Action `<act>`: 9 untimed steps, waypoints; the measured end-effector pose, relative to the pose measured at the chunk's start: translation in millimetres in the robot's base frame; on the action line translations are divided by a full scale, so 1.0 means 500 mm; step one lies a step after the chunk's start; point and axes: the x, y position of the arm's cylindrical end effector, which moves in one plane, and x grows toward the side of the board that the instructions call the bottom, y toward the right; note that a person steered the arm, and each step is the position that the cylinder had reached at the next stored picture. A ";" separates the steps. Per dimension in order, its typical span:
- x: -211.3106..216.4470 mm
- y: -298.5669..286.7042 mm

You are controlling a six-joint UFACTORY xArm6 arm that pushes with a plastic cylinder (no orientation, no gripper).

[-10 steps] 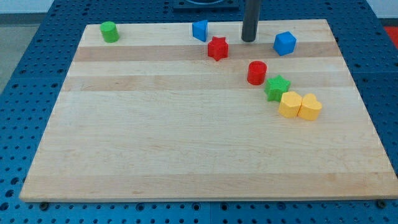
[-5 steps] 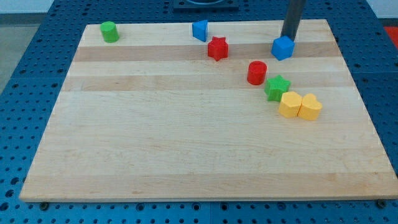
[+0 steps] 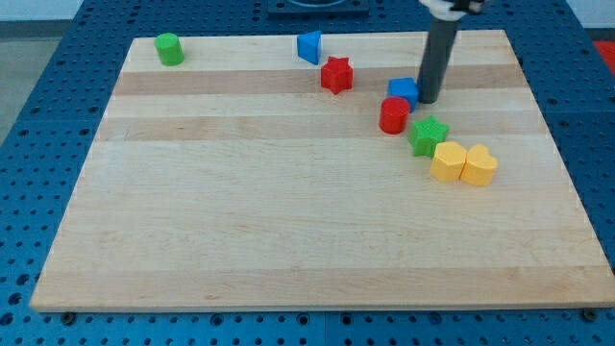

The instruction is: Move the red star to center left

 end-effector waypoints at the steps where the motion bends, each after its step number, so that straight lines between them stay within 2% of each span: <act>1: 0.022 -0.063; 3: 0.036 0.117; 5: 0.186 0.232; 7: 0.371 0.213; 8: 0.390 0.175; 9: 0.360 0.156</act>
